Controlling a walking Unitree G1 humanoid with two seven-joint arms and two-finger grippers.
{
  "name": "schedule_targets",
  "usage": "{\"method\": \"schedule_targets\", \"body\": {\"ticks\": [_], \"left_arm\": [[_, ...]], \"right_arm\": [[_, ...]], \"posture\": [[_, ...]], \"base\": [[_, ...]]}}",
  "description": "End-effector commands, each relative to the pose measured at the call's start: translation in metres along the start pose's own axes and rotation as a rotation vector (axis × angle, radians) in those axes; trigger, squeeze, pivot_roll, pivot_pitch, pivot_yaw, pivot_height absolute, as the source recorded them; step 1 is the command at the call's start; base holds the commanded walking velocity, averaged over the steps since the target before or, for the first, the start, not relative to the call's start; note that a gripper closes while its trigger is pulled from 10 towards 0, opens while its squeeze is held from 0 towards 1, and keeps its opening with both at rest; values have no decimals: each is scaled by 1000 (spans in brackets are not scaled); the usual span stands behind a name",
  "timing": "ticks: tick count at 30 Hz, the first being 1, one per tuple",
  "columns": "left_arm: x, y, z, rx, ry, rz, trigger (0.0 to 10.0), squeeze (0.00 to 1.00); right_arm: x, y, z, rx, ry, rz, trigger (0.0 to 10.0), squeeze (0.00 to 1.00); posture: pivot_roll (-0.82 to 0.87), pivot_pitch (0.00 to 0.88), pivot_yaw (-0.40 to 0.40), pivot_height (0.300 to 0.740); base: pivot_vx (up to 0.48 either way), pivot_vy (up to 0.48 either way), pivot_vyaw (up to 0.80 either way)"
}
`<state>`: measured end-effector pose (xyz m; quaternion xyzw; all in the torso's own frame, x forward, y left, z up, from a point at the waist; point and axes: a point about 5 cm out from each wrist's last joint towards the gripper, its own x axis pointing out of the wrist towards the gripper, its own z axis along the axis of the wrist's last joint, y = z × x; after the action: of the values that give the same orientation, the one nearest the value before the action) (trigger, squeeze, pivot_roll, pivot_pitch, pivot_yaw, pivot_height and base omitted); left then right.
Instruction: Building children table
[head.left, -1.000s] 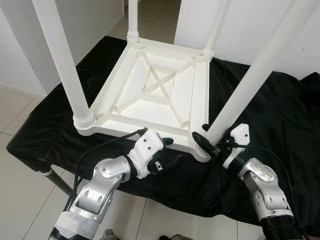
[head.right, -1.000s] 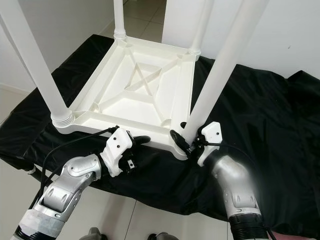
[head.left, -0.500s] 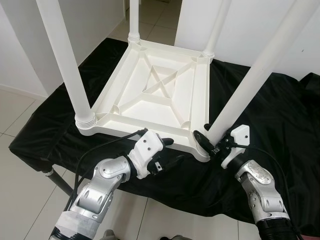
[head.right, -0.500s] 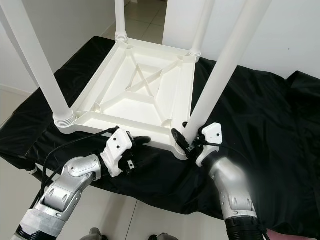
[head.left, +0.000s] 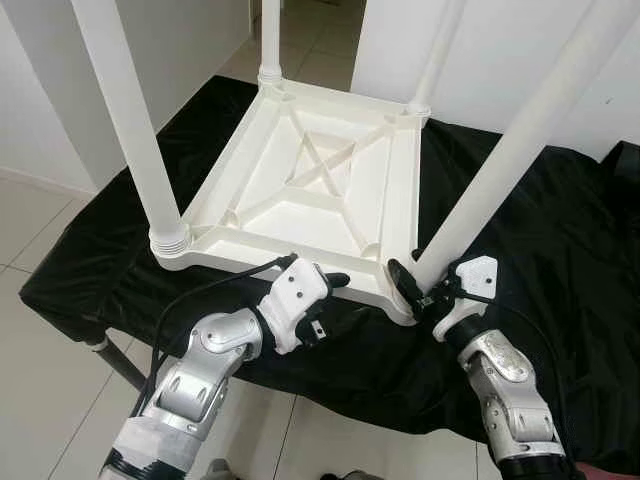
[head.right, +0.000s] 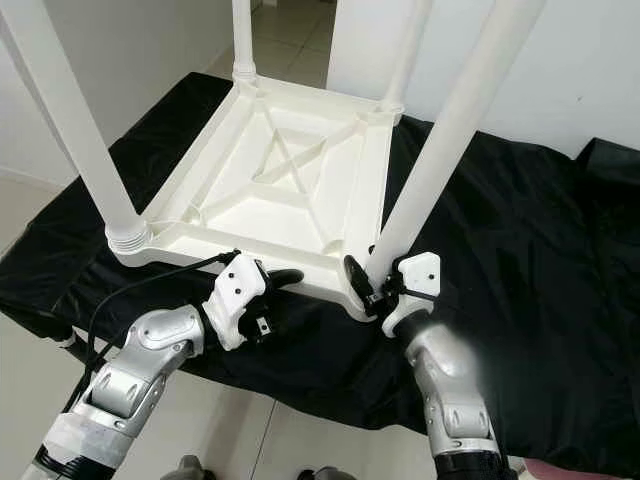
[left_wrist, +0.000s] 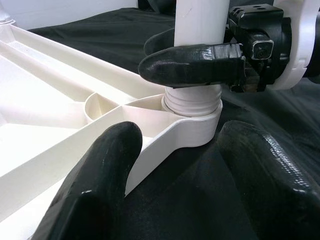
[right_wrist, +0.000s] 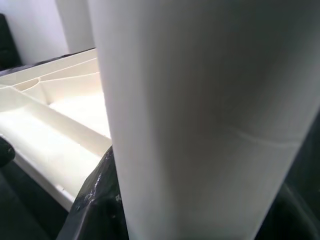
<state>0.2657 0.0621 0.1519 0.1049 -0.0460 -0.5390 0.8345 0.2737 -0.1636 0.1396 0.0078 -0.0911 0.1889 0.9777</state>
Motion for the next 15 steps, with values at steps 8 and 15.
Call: {"method": "schedule_targets", "body": {"ticks": [8,15], "left_arm": [[1,-1,-3,3,12,27,10000,0],[-1,-1,-3,-3,11,38,10000,0]], "right_arm": [[-4,9,-3,13,17,-102,10000,0],[-3,23,-5,47,16,-202,10000,0]], "posture": [[29,91,-67,740],[30,102,-77,740]], "base": [[0,0,0],[0,0,0]]}}
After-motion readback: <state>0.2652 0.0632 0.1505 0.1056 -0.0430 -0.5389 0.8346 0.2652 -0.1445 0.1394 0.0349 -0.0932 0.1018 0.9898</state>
